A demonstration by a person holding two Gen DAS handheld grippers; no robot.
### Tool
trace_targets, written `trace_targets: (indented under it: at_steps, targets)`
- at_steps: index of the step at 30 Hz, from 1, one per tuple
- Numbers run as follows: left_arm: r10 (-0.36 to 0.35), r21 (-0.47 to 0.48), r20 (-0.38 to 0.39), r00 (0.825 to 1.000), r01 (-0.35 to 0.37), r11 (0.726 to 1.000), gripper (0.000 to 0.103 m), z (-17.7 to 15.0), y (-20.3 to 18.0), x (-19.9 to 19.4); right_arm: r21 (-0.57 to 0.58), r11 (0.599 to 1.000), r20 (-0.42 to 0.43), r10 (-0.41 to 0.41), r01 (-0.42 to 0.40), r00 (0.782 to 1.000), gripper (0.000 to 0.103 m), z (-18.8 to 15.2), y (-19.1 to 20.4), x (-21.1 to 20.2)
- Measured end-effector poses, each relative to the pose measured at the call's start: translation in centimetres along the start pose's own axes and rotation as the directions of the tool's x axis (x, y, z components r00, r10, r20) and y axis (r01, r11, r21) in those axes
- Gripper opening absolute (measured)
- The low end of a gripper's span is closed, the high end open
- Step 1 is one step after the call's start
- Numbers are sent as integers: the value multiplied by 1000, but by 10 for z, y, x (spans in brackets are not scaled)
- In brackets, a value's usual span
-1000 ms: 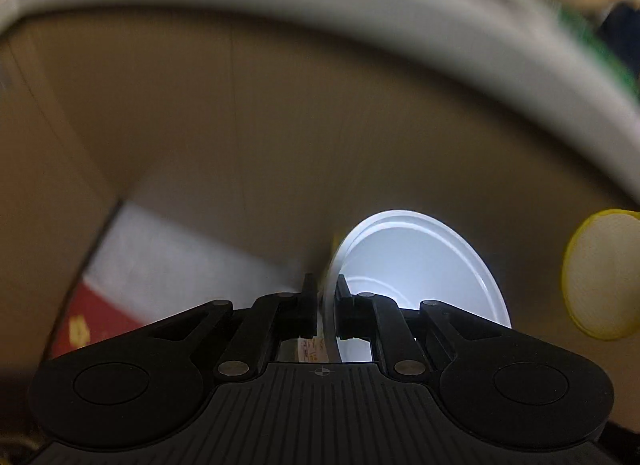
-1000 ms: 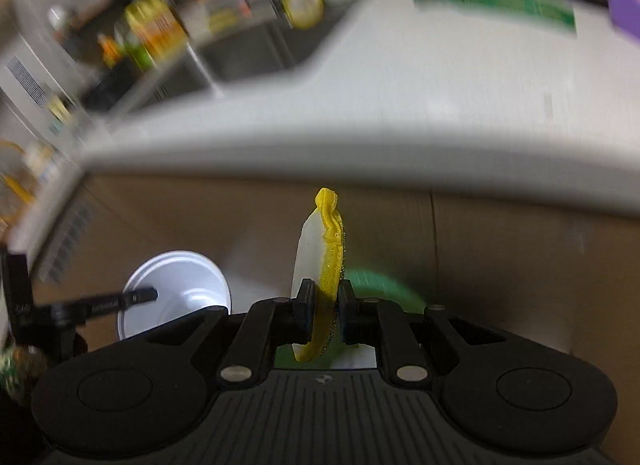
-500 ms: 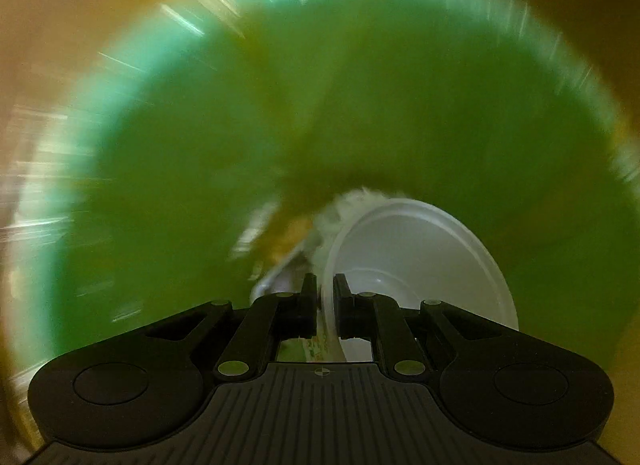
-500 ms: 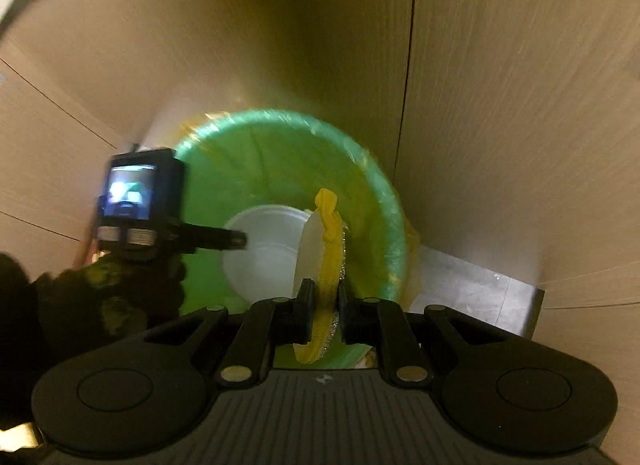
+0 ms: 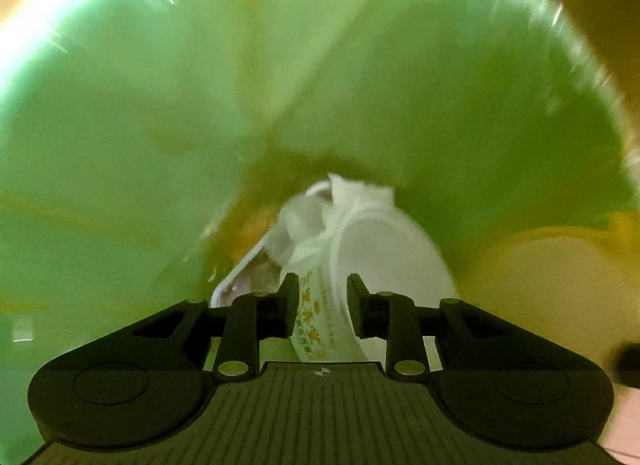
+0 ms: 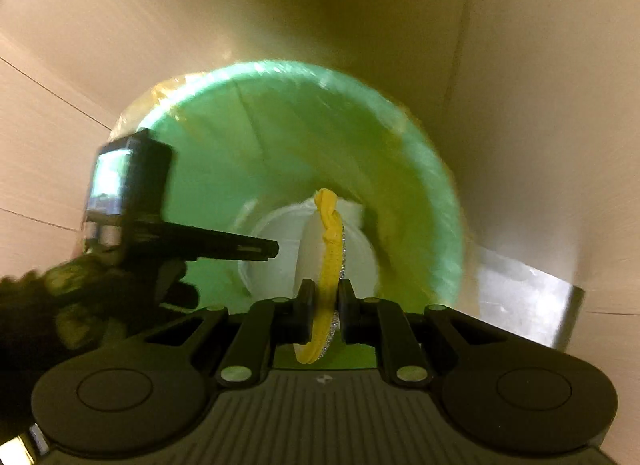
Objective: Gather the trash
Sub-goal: 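Lower both grippers into the bin and open them to drop bowl and sponge pad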
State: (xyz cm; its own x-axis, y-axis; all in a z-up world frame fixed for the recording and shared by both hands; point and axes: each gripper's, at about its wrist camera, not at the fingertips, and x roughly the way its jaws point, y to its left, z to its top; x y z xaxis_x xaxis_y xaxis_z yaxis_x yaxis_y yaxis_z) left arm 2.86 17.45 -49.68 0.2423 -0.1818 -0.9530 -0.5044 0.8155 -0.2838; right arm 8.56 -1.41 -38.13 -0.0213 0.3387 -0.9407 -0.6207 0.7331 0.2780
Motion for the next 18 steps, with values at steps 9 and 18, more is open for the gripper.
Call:
trace_targets:
  at_steps: [9,18]
  targets:
    - [0,-69,79,997,6,998,30,-2,5,-52,74,996,-145,-46,57,988,25,16,1,82]
    - [-13,-88,111,994,23,996,29,-20,-11,-143,-182,959,58,-208,215,976,28,10,27,-31]
